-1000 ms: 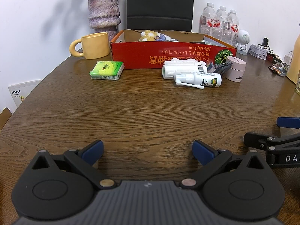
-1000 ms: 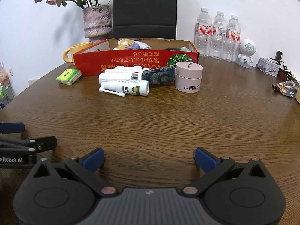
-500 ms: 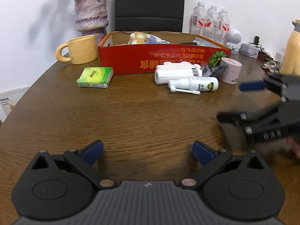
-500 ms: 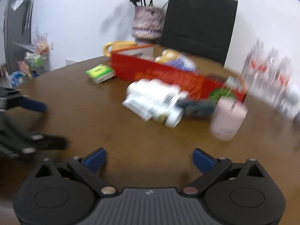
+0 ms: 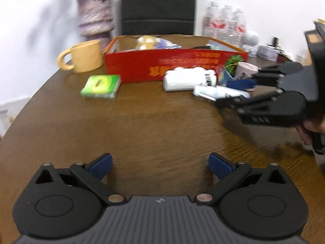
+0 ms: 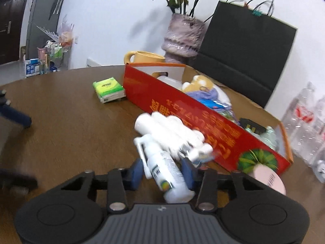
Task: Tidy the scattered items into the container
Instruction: 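Grasp the white bottle pack with the left tool while the right tool grasps the white spray bottle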
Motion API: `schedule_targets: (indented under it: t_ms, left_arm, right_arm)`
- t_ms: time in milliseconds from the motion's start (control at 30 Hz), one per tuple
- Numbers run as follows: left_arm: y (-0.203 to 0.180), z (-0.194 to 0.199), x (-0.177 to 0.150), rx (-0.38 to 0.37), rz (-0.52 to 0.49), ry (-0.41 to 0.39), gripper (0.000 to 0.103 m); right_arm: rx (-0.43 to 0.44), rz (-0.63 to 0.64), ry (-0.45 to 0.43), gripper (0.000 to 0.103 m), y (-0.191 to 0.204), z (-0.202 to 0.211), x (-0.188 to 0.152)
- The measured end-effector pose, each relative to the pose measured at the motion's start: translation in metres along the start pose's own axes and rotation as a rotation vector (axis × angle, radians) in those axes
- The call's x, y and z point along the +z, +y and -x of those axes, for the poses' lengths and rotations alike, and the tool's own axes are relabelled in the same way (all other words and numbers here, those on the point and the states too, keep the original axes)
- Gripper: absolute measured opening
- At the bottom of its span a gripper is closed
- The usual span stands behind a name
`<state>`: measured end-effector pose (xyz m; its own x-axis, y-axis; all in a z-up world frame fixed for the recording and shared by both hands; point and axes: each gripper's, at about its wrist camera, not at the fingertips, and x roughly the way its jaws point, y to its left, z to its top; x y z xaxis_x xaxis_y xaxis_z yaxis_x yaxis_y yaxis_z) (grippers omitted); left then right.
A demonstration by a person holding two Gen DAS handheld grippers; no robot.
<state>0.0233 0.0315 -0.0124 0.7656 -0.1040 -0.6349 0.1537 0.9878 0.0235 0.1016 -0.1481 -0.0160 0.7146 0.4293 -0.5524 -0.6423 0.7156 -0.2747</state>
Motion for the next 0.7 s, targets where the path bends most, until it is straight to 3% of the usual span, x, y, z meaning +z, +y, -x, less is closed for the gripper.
schedule_targets:
  t_ms: [167,300,433,467,533,567,600,667,700]
  left_arm:
    - [-0.003,-0.022,0.064,-0.061,-0.142,-0.132,0.103]
    - [-0.018,-0.080,0.102,-0.118,-0.300,-0.129,0.100]
    - [-0.029,-0.112,0.101,-0.176,-0.398,-0.074,0.096]
    - [-0.032,-0.113,0.097,-0.170,-0.420,-0.082,0.093]
    - [-0.034,-0.109,0.088,-0.157,-0.439,-0.088,0.077]
    - [-0.033,-0.104,0.084,-0.149,-0.435,-0.087,0.055]
    - [-0.032,-0.097,0.079,-0.156,-0.446,-0.075,0.041]
    - [-0.032,-0.084,0.072,-0.215,-0.472,-0.062,0.041]
    - [-0.032,-0.077,0.069,-0.247,-0.484,-0.061,0.054]
  right_arm:
    - [0.021,-0.172,0.021,0.039,-0.032,0.020,-0.017]
    - [0.024,-0.276,0.037,0.039,-0.053,0.017,-0.027]
    - [0.012,-0.293,0.038,0.039,-0.057,0.016,-0.030]
    - [0.013,-0.280,0.043,0.040,-0.055,0.015,-0.030]
    - [0.020,-0.274,0.048,0.040,-0.052,0.011,-0.028]
    - [0.018,-0.275,0.050,0.040,-0.053,0.010,-0.028]
    - [0.016,-0.281,0.052,0.040,-0.053,0.010,-0.028]
    - [0.014,-0.302,0.055,0.042,-0.055,0.009,-0.028]
    - [0.010,-0.309,0.057,0.044,-0.056,0.010,-0.028]
